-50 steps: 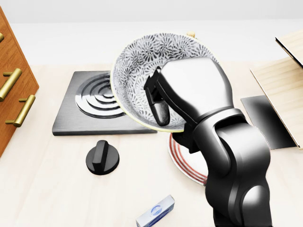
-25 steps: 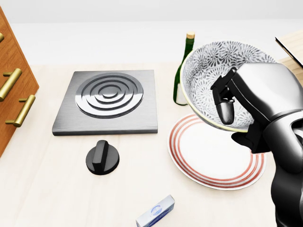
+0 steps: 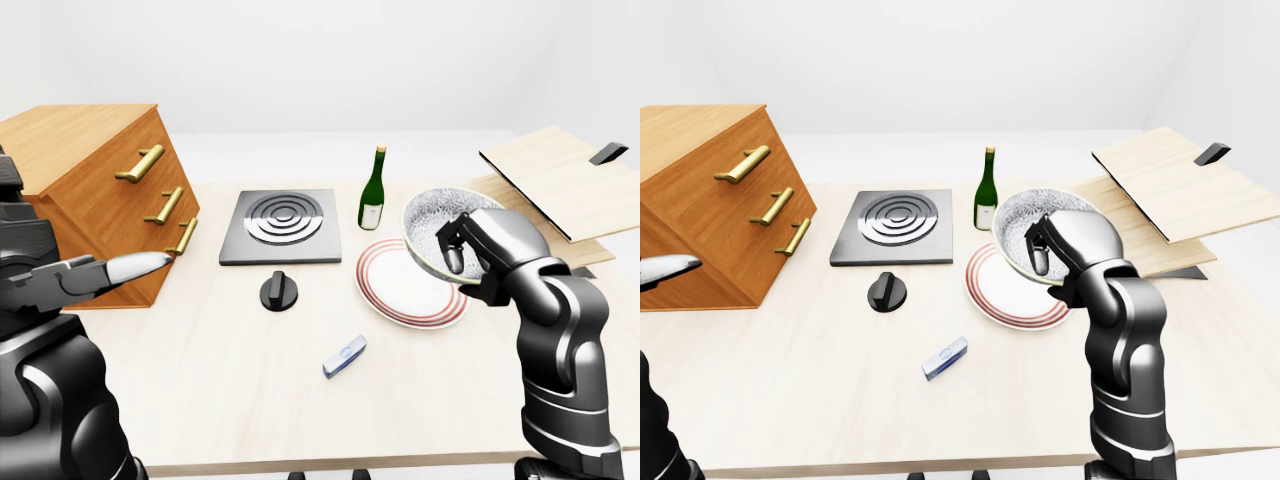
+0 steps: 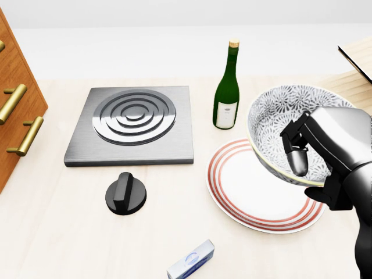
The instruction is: Pick up the akita bowl and put it on the plate.
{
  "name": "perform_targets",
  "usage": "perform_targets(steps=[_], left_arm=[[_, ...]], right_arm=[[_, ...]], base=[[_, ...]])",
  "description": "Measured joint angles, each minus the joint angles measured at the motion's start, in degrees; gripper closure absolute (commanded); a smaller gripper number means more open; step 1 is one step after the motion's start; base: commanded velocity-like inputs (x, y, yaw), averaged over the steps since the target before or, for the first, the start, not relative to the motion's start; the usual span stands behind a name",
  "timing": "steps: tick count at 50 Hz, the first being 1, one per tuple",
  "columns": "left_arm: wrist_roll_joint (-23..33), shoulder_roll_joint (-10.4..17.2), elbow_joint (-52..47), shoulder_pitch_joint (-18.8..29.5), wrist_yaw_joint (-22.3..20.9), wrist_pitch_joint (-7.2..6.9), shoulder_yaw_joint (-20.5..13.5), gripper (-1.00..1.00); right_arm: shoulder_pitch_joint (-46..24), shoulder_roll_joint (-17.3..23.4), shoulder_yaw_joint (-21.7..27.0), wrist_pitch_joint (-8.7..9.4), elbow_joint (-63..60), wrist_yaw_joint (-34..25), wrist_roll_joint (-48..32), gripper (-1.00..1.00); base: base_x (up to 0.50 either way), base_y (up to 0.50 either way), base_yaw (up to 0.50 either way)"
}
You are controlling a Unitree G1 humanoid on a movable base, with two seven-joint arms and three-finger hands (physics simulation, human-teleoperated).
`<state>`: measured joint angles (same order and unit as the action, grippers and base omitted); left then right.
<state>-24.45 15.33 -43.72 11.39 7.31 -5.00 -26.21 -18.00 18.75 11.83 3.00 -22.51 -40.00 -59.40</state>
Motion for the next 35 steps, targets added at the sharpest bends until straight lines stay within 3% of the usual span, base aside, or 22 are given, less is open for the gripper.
perform_targets(steps=[17, 27, 35], left_arm=[[0.95, -0.23, 0.31, 0.26, 0.72, 0.0, 0.05, -1.0], [2.13, -0.71, 1.06, -0.26, 0.64, 0.0, 0.79, -1.0], [2.55, -0.98, 0.94, -0.27, 0.54, 0.0, 0.91, -1.0]], right_arm=[[4.83, -2.38, -1.03, -3.49, 3.66, 0.49, -1.7, 1.0], [4.37, -3.51, -2.96, -4.26, 8.9, 4.66, -3.34, 1.0], [2.95, -4.04, -4.32, -3.81, 12.19, 7.24, -3.99, 1.0]], base=[[0.0, 0.0, 0.0], [0.0, 0.0, 0.0], [0.0, 0.0, 0.0]])
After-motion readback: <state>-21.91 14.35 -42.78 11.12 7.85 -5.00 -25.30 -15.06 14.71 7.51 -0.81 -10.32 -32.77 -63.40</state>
